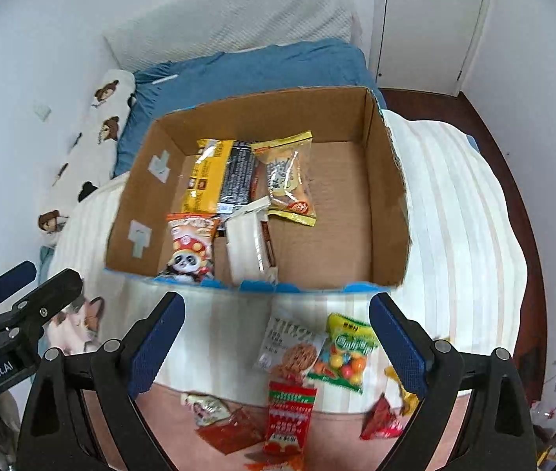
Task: Organize snacks
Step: 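Move both tools back toward the remaining snacks, then grasp the brown jerky packet with left tool while right tool grasps orange chip bag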
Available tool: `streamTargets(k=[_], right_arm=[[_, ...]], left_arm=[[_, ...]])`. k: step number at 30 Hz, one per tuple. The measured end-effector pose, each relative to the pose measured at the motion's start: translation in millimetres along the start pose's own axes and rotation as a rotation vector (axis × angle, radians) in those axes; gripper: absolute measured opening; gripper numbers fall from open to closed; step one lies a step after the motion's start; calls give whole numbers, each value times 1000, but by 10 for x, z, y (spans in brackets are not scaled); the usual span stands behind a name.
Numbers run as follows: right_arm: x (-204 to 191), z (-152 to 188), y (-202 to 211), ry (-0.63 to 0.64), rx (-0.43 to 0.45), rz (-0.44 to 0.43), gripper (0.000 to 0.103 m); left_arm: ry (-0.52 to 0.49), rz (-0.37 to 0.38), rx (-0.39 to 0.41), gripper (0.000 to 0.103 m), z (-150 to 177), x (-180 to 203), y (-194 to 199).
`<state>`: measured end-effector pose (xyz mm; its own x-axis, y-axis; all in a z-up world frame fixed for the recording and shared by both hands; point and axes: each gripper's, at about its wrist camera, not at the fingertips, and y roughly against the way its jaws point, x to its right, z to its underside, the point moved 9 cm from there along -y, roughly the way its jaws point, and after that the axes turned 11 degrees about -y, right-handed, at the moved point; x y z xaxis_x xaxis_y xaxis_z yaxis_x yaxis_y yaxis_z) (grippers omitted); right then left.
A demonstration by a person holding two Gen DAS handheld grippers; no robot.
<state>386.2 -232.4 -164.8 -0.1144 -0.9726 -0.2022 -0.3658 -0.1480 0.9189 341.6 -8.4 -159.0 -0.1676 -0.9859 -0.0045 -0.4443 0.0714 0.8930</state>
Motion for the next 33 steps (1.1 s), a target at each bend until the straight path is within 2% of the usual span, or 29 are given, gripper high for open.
streamTargets(k=[7,10,14,17,21,24,26,28,29,33], right_arm=[[31,282,356,-20,41,-63,97],[142,537,384,-37,15,-89,97],[365,1043,214,-62,-72,-81,97],[558,1572,-54,-92,-181,-77,97],[775,2167,-438,-132,-309,-67,94],[865,2535,-730,-117,-381,-32,94],[872,2707,-894,-131,-412,-41,93],[849,2891,-1076,-113,-443,-33,77],[821,2962,-1144,-101,-445,-44,62],[908,3030,-1166,-132,-390,-57,58]], left_arm=[[2,-3,80,88,202,128,329],[8,12,68,88,426,206,324],[37,54,-43,88,947,340,35],[5,74,-161,88,1362,473,-305],[-100,18,-261,88,1776,577,-644],[-131,1,-318,88,2004,586,-825],[-151,1,-342,88,2125,609,-921],[-195,-3,-357,88,2199,661,-972],[-217,-10,-357,88,2226,685,-993],[-318,15,-359,88,2304,912,-1098]])
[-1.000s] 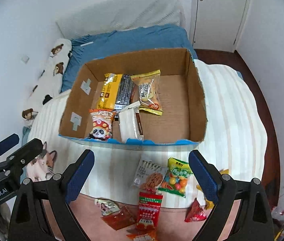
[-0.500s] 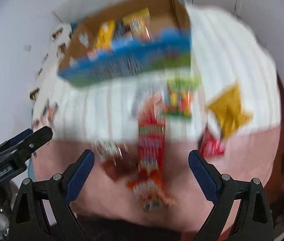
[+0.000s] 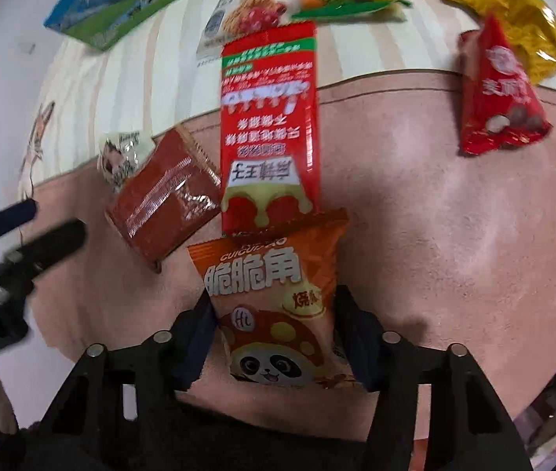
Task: Organize snacks
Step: 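Grasp the brown jerky packet with left tool while right tool grasps orange chip bag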
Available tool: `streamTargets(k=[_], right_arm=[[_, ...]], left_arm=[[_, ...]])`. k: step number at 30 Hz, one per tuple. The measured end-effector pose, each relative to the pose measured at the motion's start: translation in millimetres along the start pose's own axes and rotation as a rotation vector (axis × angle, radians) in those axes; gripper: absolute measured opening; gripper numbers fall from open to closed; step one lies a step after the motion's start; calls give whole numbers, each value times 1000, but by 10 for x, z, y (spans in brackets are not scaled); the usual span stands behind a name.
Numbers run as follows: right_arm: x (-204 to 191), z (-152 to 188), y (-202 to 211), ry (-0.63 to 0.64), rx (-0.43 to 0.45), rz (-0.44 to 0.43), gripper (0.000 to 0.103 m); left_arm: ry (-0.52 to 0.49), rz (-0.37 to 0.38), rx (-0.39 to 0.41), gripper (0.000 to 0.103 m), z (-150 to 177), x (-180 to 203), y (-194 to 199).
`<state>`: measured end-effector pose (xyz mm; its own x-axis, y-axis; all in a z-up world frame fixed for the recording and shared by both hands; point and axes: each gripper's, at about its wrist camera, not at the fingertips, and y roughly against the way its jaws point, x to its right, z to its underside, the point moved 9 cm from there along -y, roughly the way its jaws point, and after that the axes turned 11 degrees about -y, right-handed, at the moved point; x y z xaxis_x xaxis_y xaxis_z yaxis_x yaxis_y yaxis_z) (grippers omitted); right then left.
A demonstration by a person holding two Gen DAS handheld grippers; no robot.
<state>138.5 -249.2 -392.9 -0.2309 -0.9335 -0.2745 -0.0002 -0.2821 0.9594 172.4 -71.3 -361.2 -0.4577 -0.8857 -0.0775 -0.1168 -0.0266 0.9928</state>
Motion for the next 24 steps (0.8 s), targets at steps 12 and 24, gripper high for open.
streamTargets(k=[12,24], right_arm=[[673,12,276,-211,29,-21,77],[554,52,193,-190,43,-15,56]], left_arm=[[-230,-37,-138,58,-236,625,-549],[376,230,-227,59,315,107,-634]])
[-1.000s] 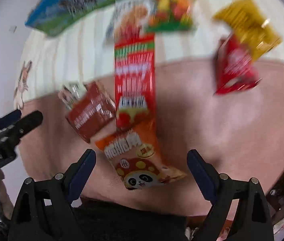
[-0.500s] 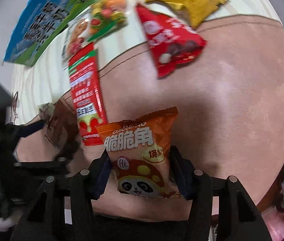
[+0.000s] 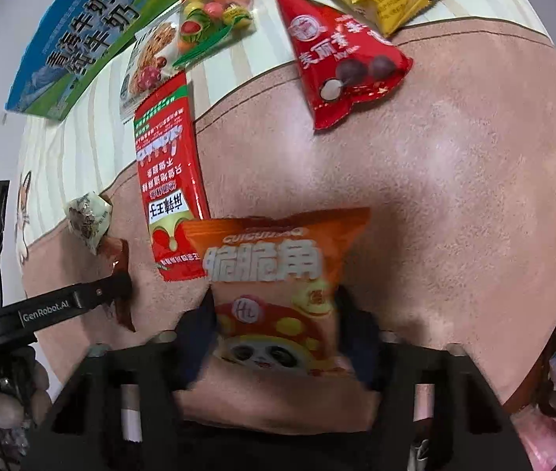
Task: Organize snacks
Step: 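Grasp the brown jerky packet with left tool while right tool grasps orange chip bag, then carry both packets into the box and open both tools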
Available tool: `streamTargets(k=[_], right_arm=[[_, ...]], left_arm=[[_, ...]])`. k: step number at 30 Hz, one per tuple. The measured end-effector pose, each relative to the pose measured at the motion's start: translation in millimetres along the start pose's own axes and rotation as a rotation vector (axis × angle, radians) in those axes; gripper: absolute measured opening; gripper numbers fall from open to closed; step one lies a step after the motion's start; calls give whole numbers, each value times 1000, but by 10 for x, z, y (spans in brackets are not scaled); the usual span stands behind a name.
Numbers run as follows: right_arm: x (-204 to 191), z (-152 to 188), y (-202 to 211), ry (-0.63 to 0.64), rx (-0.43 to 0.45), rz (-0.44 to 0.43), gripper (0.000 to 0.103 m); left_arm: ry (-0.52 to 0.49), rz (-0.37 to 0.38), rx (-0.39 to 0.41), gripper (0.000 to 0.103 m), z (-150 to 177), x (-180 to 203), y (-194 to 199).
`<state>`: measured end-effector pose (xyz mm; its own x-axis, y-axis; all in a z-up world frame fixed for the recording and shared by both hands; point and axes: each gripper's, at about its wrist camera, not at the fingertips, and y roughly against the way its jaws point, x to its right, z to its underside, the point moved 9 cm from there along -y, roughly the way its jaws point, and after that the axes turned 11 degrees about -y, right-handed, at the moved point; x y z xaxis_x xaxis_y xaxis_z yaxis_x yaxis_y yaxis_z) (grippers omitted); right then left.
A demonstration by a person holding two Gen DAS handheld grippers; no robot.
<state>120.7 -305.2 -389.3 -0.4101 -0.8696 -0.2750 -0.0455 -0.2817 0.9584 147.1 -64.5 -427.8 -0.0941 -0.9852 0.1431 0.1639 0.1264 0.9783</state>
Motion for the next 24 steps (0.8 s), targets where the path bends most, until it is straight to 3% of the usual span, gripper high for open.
streamTargets(k=[5,12,24], right_arm=[[-140,33,-90,22,-68,-16,57],[-186,-20,-263,7,-59,16,55],[-435,51,148,-7,-48,-86,50]], left_arm=[[-94,-32,-16,60,83,-34,-150],[-98,-51,27,55,133,85,-167],[-17,164,92,54,471,219,433]])
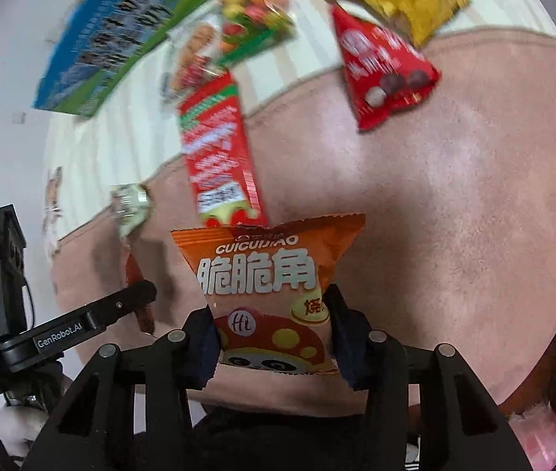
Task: Organize snacks
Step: 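Carry both packets into the box and open both tools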
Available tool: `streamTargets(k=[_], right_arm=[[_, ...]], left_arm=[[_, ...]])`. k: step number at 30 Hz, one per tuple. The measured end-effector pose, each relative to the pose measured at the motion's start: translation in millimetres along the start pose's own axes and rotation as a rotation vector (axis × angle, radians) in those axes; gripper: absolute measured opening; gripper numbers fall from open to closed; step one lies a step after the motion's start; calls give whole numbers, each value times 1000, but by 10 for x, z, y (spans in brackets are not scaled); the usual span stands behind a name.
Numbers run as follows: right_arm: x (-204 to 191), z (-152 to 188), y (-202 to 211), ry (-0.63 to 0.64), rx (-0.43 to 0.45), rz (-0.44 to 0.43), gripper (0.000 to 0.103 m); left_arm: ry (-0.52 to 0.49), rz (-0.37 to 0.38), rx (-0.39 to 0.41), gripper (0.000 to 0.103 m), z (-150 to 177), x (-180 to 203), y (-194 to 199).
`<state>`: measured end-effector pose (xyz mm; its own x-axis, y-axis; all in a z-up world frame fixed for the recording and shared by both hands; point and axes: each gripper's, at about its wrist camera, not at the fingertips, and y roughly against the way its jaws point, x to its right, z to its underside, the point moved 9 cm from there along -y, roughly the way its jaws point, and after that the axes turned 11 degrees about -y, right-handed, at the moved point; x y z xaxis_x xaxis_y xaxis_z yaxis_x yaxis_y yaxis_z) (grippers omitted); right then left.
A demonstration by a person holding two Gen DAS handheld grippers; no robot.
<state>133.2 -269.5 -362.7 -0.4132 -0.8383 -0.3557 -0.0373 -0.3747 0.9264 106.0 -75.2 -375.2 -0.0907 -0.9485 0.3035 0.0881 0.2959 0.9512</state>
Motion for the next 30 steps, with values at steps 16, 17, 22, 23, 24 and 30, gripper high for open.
streamTargets(k=[16,17,22,23,24,30], right_arm=[[-1320,-1063,1114,150,137,-222,50],[-1422,-1235,1189,159,160,-223,50],[-1813,-2017,1353,187,208,-197,50],[-1864,-2125,1333,188,207,-190,50],[-1910,-2275,1310,177,217,-191,50],[-2160,-2897,1044,176,170,-113,50]], left_arm=[[-4,118,249,54,-1544,99,1735],[-14,98,259,54,-1675,86,1795],[-30,3,259,54,-2458,-95,1997],[-28,-6,244,54,-2619,-143,1994],[-28,-31,235,54,-2738,-193,1987],[-25,-145,163,54,-3455,-518,1766]])
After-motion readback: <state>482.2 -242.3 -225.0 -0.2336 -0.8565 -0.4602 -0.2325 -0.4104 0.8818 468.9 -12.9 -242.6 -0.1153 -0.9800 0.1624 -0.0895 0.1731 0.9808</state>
